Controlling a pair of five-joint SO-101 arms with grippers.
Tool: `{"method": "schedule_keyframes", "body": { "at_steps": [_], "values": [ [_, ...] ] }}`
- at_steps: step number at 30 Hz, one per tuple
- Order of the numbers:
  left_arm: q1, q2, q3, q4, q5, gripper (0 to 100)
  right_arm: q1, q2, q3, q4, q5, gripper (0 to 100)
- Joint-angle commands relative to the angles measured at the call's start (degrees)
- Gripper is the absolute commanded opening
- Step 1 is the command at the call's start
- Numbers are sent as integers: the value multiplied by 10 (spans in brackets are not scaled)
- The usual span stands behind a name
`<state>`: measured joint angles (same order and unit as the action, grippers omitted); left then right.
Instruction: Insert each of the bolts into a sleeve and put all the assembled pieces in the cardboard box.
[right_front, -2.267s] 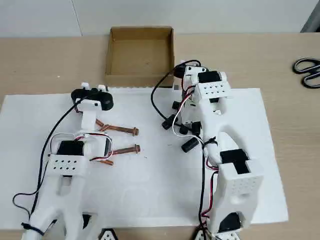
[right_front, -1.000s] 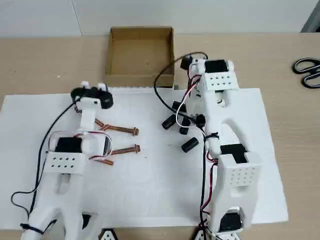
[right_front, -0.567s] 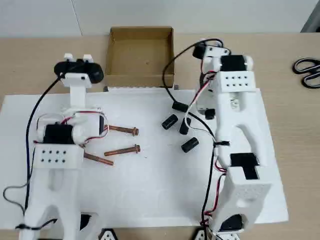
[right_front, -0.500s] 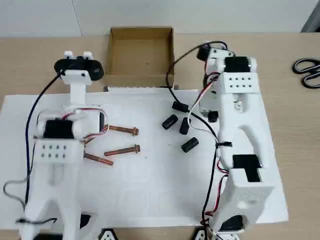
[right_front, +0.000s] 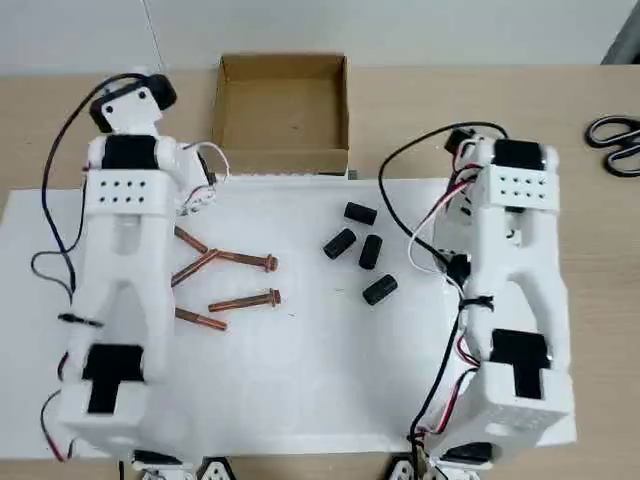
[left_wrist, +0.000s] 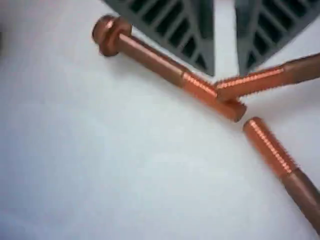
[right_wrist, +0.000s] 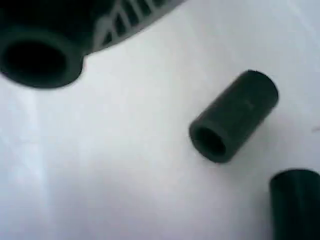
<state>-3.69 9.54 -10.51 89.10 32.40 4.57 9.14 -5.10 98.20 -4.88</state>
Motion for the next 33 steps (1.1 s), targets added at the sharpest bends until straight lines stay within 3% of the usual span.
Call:
{"method": "schedule_keyframes", "body": {
  "at_steps": [1, 7, 10, 23, 29, 33],
  "values": [
    [-11, 26, -28, -18, 31, 5, 21, -37, 12, 5, -6, 7],
    [-48, 54, -27, -6, 150, 6, 54, -48, 32, 4, -6, 7],
    [-62, 69, -28, -9, 176, 6, 63, -49, 32, 0, -6, 7],
    [-68, 104, -28, -73, 134, 14, 61, -46, 32, -11, -6, 6],
    [-70, 104, -28, -85, 135, 179, 61, -45, 32, -12, -6, 6],
    [-70, 105, -28, -87, 135, 191, 61, -45, 32, -13, -6, 6]
  ]
}}
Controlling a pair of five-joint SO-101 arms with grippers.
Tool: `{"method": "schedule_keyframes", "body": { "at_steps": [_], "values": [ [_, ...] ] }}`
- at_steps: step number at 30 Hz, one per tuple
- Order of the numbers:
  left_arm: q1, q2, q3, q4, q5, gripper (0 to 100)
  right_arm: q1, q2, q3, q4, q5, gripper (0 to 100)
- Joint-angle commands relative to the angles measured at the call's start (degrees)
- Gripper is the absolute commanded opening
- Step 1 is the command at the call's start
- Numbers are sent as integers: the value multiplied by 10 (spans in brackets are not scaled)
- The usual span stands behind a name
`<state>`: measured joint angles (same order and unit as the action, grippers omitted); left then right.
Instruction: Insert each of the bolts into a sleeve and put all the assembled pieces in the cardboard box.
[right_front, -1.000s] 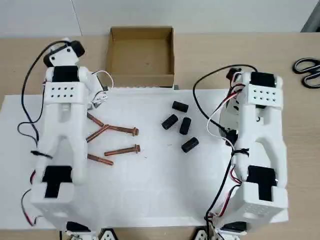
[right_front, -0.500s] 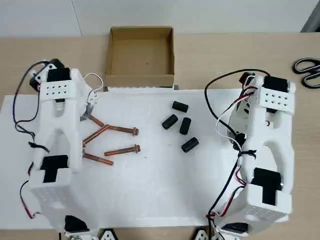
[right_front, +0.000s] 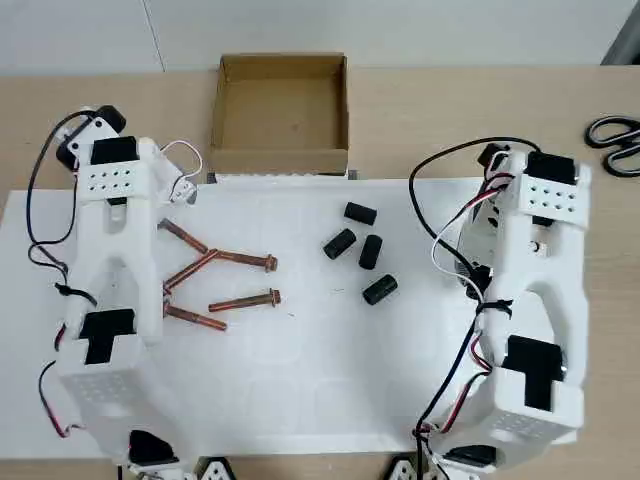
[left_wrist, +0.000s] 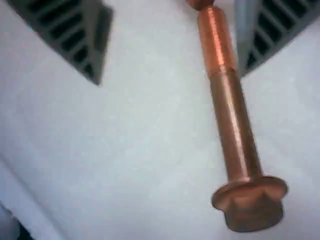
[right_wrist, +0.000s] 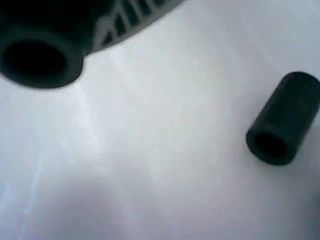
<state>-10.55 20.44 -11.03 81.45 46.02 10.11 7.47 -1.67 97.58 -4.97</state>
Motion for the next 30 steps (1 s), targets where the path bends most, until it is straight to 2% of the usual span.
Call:
{"method": "schedule_keyframes", "body": {
  "at_steps": [1, 7, 24, 30],
  "values": [
    [-2, -4, -22, -14, 0, 191, 6, -29, -3, -10, -5, 6],
    [-24, -4, -19, -26, 29, 191, 6, -28, -3, -15, -5, 6],
    [-29, 81, -13, -7, 32, 191, 6, -28, -3, -13, -5, 6],
    [-36, 114, -13, -43, 33, 191, 6, -28, -3, -10, -5, 6]
  ]
}}
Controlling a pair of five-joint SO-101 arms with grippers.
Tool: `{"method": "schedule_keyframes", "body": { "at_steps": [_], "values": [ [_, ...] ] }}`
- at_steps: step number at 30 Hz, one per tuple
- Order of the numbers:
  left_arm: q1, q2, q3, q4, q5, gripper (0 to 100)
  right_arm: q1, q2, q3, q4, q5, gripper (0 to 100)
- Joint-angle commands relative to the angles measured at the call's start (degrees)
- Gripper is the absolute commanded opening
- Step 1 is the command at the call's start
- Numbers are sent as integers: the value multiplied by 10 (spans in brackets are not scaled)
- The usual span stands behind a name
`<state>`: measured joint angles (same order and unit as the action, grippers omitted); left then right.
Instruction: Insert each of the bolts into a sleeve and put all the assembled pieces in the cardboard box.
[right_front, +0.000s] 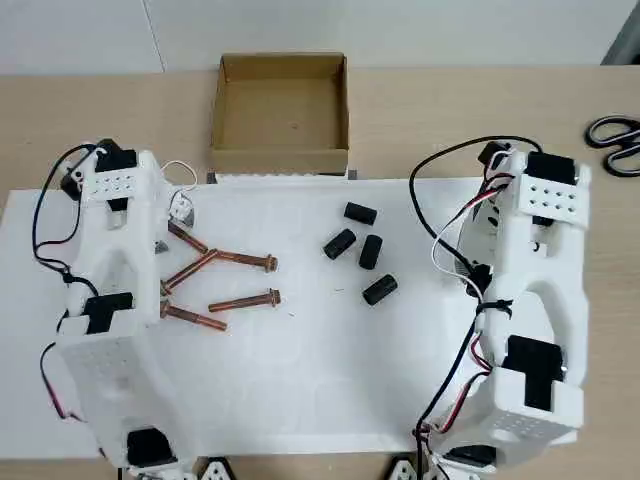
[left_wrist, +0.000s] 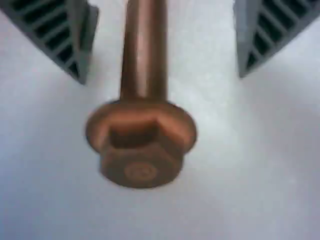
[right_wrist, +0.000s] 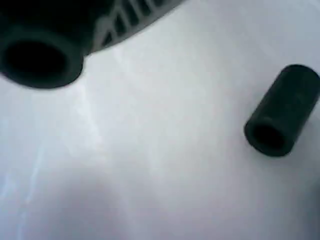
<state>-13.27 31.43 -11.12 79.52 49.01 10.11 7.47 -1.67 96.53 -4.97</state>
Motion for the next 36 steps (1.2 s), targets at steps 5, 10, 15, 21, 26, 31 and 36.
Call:
{"method": "schedule_keyframes", "body": {
  "at_steps": [5, 10, 15, 21, 26, 31, 36],
  "values": [
    [-8, 3, -13, -32, 3, 156, 6, -28, -3, 1, -5, 6],
    [-8, -8, -13, -32, -1, 56, 6, -28, -2, 0, -5, 6],
    [-8, 4, -13, -38, -1, 32, 6, -28, -2, 1, -5, 6],
    [-7, 37, -13, -55, 0, 5, 6, -29, -2, 2, -5, 6],
    [-7, 11, -13, -52, 0, 5, 5, -33, -2, 3, -5, 5],
    [-6, -14, -13, -55, -1, 5, 6, -33, -2, 4, -4, 5],
    [-5, 14, -10, -52, -36, 7, 7, -33, -2, 4, -4, 5]
  ]
}}
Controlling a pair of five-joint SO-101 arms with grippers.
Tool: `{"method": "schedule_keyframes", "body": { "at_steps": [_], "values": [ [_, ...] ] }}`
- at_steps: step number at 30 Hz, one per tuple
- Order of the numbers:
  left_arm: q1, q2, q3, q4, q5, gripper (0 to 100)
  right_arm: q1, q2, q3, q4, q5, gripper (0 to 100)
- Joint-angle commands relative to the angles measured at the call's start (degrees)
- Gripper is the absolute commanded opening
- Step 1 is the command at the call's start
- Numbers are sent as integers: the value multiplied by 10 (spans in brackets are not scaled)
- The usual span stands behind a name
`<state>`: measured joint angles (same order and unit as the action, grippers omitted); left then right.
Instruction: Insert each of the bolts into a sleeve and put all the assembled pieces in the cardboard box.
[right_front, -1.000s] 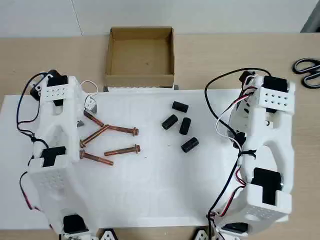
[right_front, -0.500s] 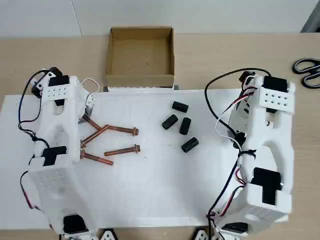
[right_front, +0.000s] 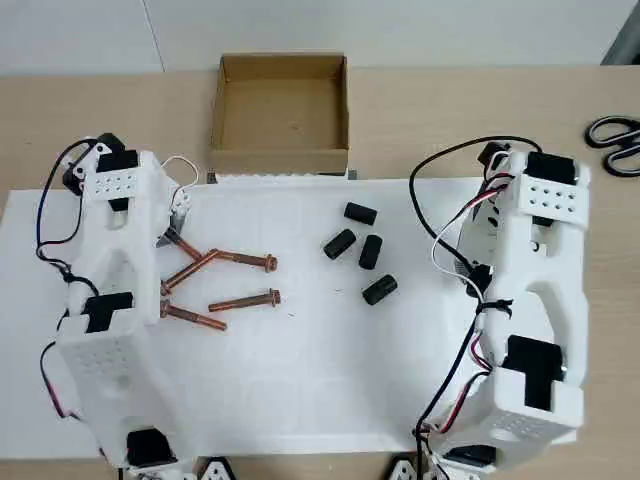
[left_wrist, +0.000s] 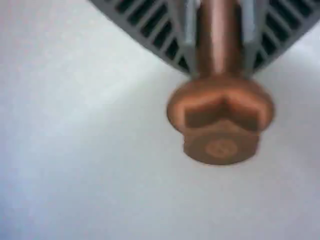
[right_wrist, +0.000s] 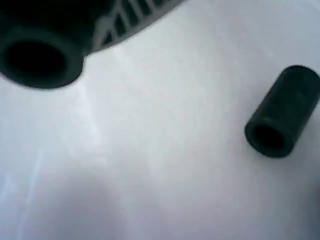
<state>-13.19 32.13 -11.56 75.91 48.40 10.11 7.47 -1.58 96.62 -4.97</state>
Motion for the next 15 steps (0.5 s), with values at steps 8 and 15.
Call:
{"method": "schedule_keyframes", "body": {
  "at_steps": [8, 15],
  "values": [
    [-10, 23, -8, 9, -59, 8, 7, -33, -3, 3, -4, 5],
    [-10, 23, -8, 5, -60, 8, 7, -33, -3, 3, -4, 5]
  ]
}}
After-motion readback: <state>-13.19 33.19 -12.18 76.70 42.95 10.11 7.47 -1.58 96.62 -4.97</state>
